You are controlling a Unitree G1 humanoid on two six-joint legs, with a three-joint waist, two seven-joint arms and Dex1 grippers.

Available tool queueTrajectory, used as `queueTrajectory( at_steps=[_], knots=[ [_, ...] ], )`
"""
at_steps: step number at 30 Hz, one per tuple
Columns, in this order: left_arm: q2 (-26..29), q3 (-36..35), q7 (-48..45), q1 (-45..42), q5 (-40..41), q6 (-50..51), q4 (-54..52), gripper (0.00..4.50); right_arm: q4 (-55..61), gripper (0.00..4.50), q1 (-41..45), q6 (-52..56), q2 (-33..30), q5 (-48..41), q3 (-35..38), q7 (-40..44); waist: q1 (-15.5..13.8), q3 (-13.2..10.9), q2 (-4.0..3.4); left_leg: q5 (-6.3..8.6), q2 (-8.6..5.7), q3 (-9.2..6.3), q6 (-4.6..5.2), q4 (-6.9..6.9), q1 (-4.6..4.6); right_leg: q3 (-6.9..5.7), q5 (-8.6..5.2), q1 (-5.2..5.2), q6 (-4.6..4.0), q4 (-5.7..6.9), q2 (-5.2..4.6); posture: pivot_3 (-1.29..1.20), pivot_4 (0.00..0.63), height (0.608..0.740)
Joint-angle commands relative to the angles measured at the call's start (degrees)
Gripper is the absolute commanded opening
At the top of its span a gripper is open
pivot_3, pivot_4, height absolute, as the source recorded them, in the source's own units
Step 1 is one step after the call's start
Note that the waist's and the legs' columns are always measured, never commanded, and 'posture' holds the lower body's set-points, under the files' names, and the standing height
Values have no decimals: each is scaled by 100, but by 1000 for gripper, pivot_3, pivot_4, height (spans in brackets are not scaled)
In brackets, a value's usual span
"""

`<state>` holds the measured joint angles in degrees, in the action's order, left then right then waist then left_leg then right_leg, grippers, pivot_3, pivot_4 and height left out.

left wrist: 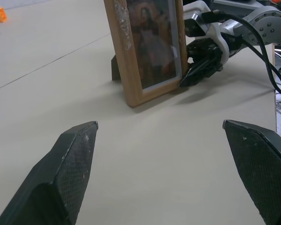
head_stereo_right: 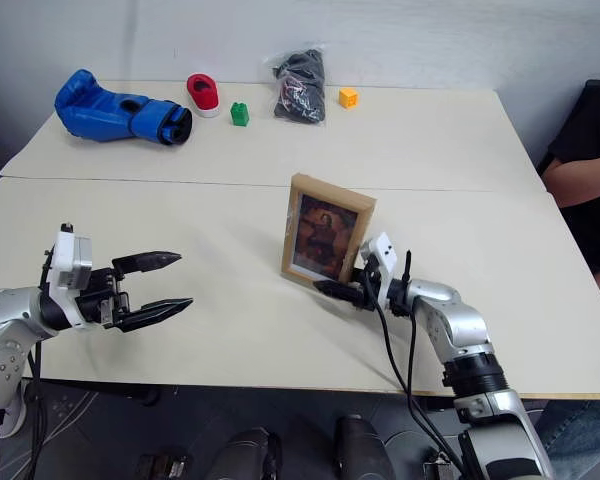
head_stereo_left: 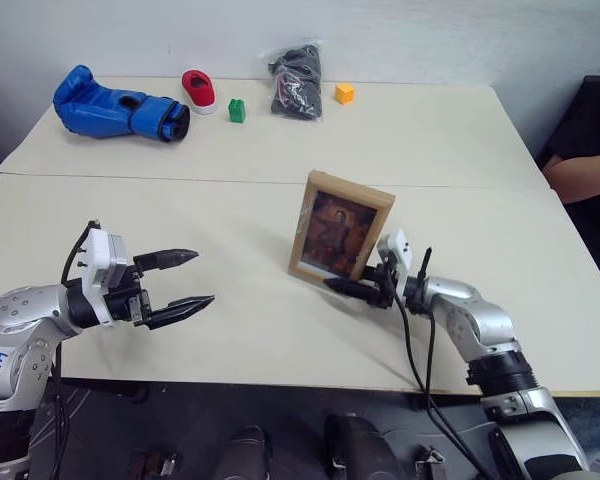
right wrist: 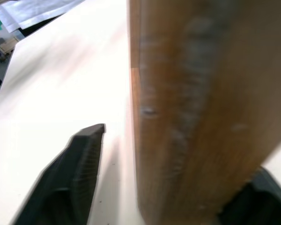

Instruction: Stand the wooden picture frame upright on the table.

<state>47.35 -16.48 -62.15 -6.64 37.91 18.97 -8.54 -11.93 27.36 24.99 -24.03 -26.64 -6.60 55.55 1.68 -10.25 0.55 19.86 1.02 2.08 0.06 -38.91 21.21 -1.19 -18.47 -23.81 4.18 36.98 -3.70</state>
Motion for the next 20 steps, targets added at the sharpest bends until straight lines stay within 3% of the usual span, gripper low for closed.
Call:
queueTrajectory(
  at_steps=[1, 2, 9, 11, 15, 20],
  knots=[
    [13, -110, -66, -72, -50, -113, -30, 4500, 260, 4146, -73, -278, -181, 167, 47, 205, 1, 0, 0, 0, 0, 0, 0, 0, 0, 0, 0, 0, 0, -1, 0, 0, 150, 740],
    [24, -111, -82, -65, -74, -134, 5, 4500, 304, 4483, -120, -329, -243, 184, 81, 272, 1, 0, 0, 0, 0, -1, 0, 1, -1, 0, 0, -1, 0, -1, 0, 0, 150, 740],
    [45, -247, -164, 188, -294, -352, 127, 4500, 819, 4483, -736, -843, -870, 91, 468, 985, -3, 0, 0, 1, 0, 0, 1, 3, 0, 0, 0, 0, 1, -1, 1, 0, 150, 740],
    [60, -360, -189, 371, -509, -646, 250, 4500, 952, 4483, -1062, -1538, -1086, 128, 821, 1209, -5, 0, 0, 1, 0, 0, 2, 4, -1, -1, 0, 0, 1, -4, 1, 0, 150, 740],
    [151, -648, -223, 1013, -1077, -1381, 476, 4500, 841, 4483, -1601, -3995, -1566, 575, 1495, 1696, -2, -1, -1, 2, -2, 5, 3, 13, -4, 1, 0, 1, 1, -15, 2, 0, 150, 740],
    [93, -881, -107, 1553, -1449, -1957, 805, 4500, 357, 4483, -2003, -5021, -2160, 622, 1896, 2106, -3, -1, 0, 19, 1, 9, 33, 13, -28, 6, 0, 17, 1, -18, 3, 0, 150, 740]
  ],
)
